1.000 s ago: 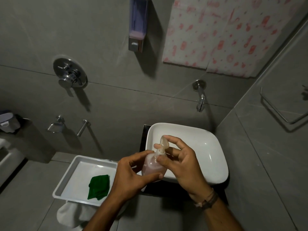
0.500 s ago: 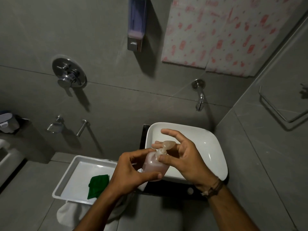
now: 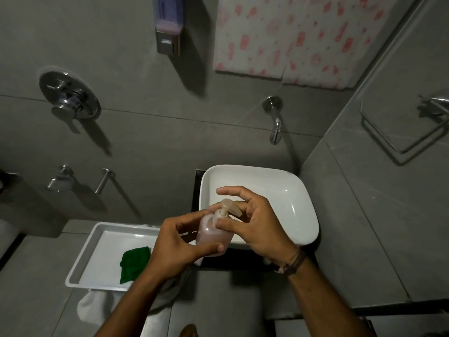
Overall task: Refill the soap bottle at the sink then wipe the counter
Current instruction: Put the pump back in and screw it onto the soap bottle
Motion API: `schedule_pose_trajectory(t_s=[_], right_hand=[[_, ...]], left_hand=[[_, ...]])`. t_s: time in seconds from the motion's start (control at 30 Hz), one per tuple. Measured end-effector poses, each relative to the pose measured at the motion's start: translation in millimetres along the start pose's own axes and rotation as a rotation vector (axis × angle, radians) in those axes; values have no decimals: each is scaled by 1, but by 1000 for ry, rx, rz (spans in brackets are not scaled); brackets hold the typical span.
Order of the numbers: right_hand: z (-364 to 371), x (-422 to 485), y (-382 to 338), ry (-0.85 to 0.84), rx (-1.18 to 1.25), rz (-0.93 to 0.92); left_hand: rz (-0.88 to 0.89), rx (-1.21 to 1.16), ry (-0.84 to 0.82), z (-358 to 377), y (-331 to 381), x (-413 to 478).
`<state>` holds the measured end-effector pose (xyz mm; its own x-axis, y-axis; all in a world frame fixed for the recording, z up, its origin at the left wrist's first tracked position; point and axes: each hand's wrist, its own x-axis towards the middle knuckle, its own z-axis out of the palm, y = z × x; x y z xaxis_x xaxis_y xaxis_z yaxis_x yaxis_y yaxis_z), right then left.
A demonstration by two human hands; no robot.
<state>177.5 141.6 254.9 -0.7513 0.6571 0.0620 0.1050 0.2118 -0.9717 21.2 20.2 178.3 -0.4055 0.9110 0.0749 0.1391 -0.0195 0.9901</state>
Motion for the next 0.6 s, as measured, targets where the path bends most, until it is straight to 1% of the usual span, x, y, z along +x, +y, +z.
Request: schedule_pose_trajectory(t_s=[0.07, 0.13, 0.17, 0.2, 0.23, 0.27, 0.33, 0.37, 0.4, 0.43, 0.47, 0.53, 0.57, 0.6], right_hand=[[11, -2, 6, 176, -5, -19], [24, -5, 13, 360, 10, 9], [28, -7, 15, 427, 2, 18], [28, -8, 17, 452, -14, 20], [24, -8, 18, 432, -36, 20], [16, -7, 17, 354, -46, 21], [0, -5, 14, 116, -24, 30], [-6, -5, 12, 28, -17, 23], [-8, -5, 12, -1, -21, 8], [-7, -5, 12, 31, -32, -8], [-3, -6, 13, 114, -50, -18], [12, -8, 13, 337, -75, -20], [18, -10, 15, 414, -65, -26], [21, -10, 17, 453, -57, -32]], left_hand=[[1, -10, 63, 8, -4, 1], [0, 11, 118, 15, -8, 0], [1, 22, 129, 17, -9, 0], [-2, 24, 124, 18, -10, 0], [-12, 15, 106, 17, -10, -1], [-27, -1, 80, 15, -10, 0], [-43, -26, 11, 10, -7, 1], [-43, -26, -13, 8, -5, 2], [-45, -22, -19, 9, -4, 2], [-48, -25, -7, 10, -4, 3], [-50, -30, 19, 13, -4, 3], [-45, -18, 75, 20, -4, 3], [-40, -9, 89, 23, -5, 3], [-37, -8, 94, 25, -4, 3]])
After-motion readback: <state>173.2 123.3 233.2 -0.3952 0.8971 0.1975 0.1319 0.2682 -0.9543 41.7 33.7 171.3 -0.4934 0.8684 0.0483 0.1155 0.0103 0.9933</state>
